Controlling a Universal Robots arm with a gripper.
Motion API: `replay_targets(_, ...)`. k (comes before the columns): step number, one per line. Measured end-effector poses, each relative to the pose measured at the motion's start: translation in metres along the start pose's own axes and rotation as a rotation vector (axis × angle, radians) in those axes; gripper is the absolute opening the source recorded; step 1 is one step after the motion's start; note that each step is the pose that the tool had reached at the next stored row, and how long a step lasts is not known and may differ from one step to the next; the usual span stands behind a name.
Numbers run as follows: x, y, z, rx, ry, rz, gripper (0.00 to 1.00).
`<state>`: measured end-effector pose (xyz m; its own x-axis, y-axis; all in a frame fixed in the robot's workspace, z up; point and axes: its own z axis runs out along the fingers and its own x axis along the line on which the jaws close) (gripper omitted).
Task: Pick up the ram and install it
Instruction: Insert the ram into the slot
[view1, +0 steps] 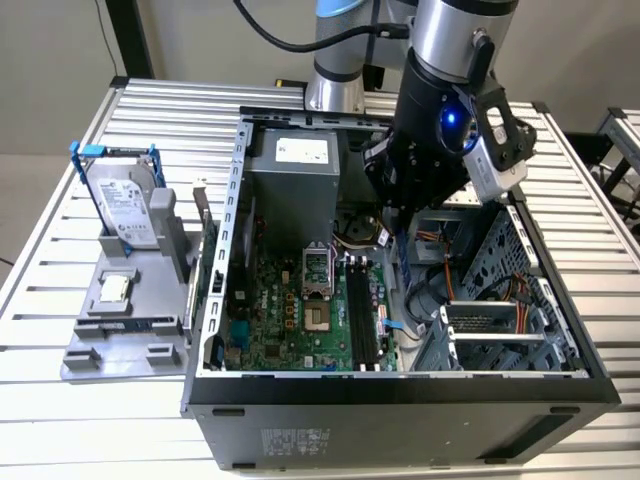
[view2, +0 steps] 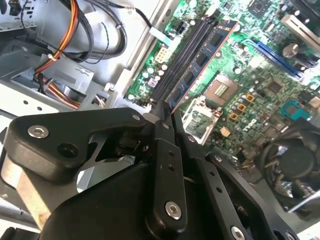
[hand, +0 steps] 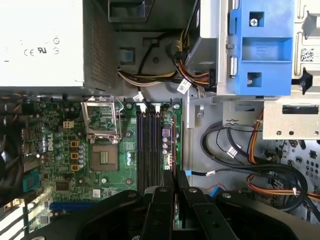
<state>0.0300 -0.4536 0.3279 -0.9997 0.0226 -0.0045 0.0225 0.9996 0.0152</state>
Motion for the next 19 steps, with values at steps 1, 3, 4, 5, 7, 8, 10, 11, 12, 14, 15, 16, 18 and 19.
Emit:
replay_targets(1,-0.0008,0.0006,0.0018,0.0001,0.0000,0.001,0.00)
replay_targets(3,-0.0017,0.0017,0.0054,0.0009,-0.0001,0.003,0.00)
replay_targets(4,-0.0018,0.0022,0.0068,0.0026,-0.0001,0.004,0.00)
replay_targets(5,-0.0019,0.0025,0.0080,0.0046,-0.0001,0.006,0.00)
replay_targets(7,-0.0019,0.0026,0.0107,0.0096,-0.0006,0.009,0.00)
replay_targets(8,-0.0019,0.0026,0.0118,0.0135,-0.0011,0.009,0.00)
replay_targets(10,-0.0018,0.0026,0.0154,0.0137,-0.0020,0.009,0.00)
replay_targets(11,-0.0016,0.0026,0.0172,0.0138,-0.0021,0.009,0.00)
replay_targets(12,-0.0014,0.0026,0.0191,0.0137,-0.0021,0.009,0.00)
replay_targets(14,-0.0009,0.0025,0.0226,0.0139,-0.0021,0.009,0.00)
replay_targets(15,-0.0006,0.0025,0.0244,0.0138,-0.0020,0.009,0.00)
replay_targets(16,-0.0006,0.0024,0.0262,0.0138,-0.0020,0.009,0.00)
replay_targets(18,0.0001,0.0024,0.0298,0.0138,-0.0020,0.009,0.00)
replay_targets(19,0.0005,0.0023,0.0316,0.0138,-0.0020,0.009,0.00)
